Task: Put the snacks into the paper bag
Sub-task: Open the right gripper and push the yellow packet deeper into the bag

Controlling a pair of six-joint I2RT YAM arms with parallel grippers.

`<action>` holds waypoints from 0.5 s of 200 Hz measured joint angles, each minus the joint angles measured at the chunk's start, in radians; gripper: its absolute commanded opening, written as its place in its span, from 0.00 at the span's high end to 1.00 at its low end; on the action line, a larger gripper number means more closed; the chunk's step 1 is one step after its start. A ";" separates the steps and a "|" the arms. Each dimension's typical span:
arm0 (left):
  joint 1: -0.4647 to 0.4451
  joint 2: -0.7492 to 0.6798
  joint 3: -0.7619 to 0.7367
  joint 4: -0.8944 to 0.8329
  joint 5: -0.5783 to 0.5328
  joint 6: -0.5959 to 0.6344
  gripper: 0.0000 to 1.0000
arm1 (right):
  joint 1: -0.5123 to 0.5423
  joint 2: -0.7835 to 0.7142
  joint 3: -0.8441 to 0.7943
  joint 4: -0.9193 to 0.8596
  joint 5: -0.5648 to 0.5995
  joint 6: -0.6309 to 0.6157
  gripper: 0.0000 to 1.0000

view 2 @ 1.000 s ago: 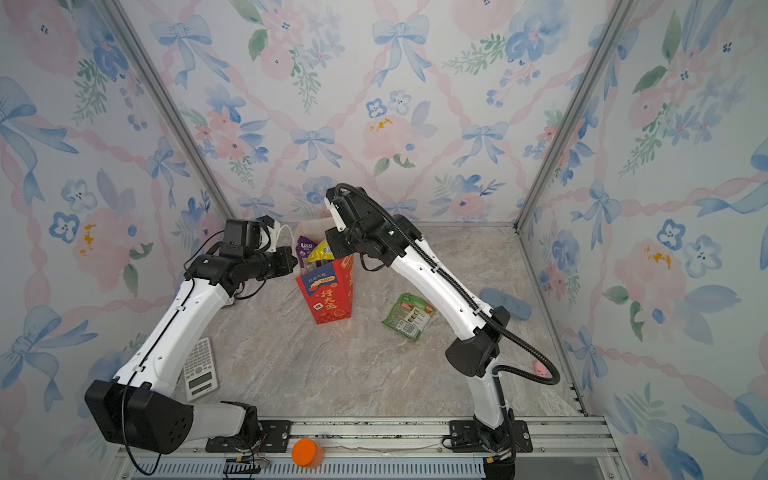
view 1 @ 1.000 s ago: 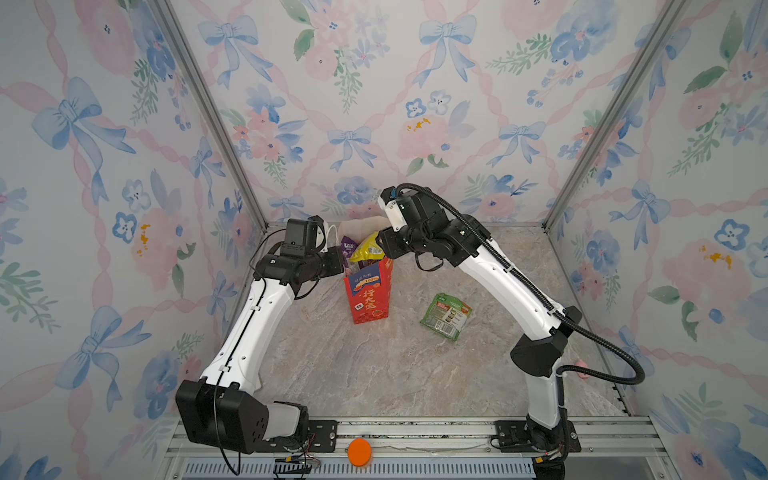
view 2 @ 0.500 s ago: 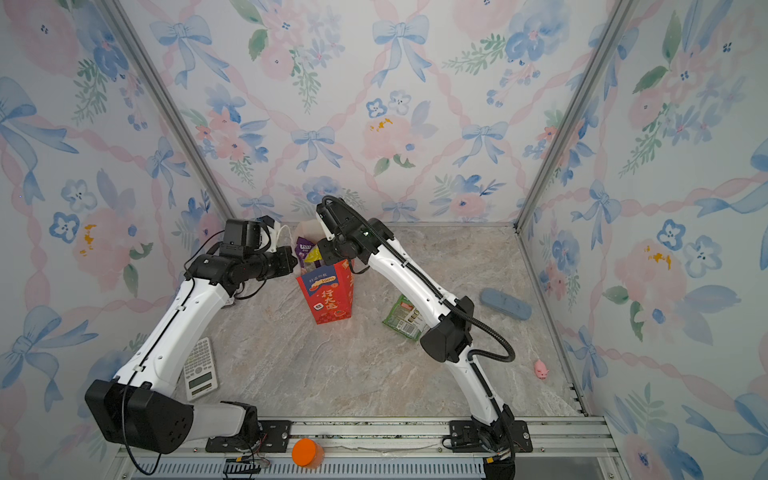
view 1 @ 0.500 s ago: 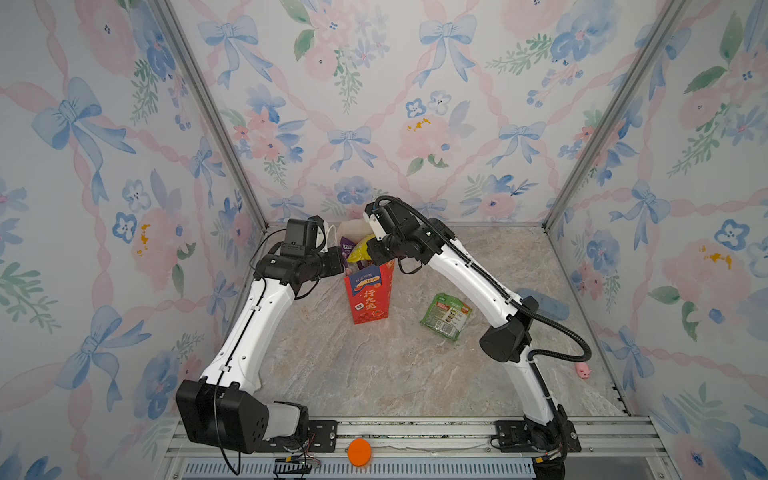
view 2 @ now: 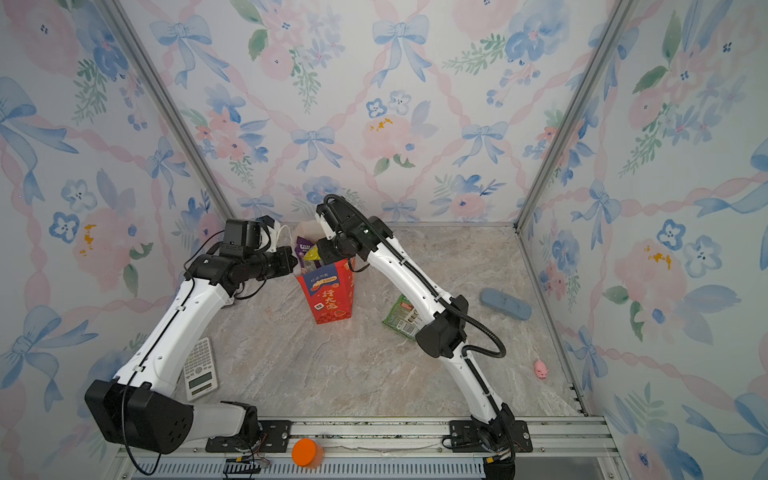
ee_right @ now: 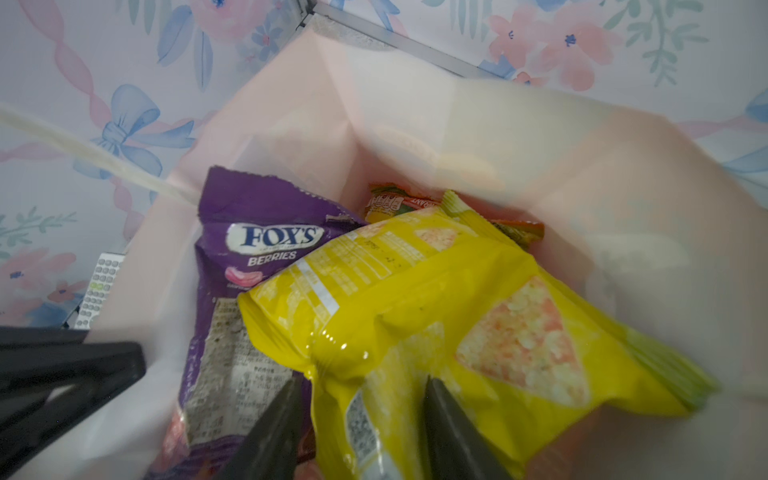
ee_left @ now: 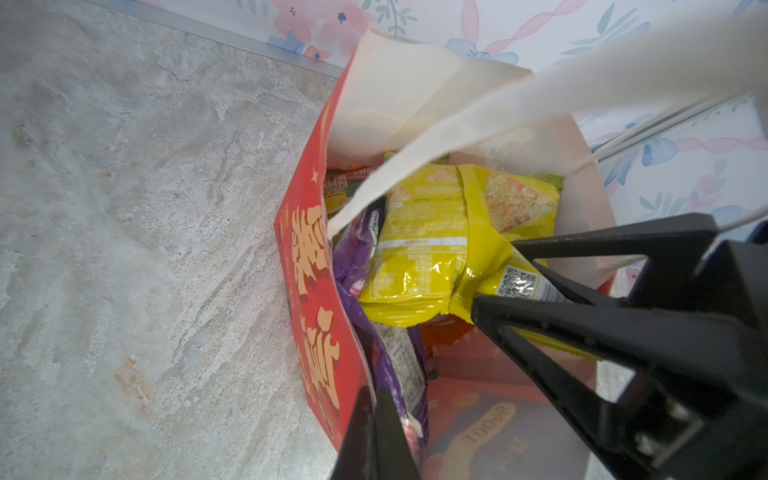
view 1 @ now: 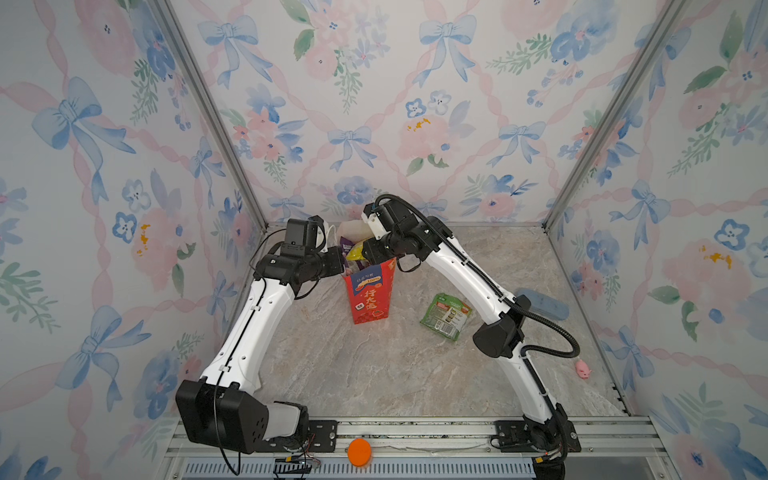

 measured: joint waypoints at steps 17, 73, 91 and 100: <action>0.000 0.000 0.000 0.000 0.000 0.000 1.00 | -0.002 -0.005 0.001 -0.001 -0.021 -0.005 0.37; 0.000 -0.002 0.000 0.000 0.000 0.000 1.00 | -0.025 -0.202 -0.086 0.029 -0.046 0.000 0.37; 0.000 -0.002 0.000 0.000 0.000 0.000 1.00 | -0.038 -0.286 -0.105 0.050 -0.046 0.005 0.52; 0.000 -0.002 0.000 0.000 0.000 0.000 1.00 | -0.043 -0.315 -0.105 0.058 -0.045 0.008 0.56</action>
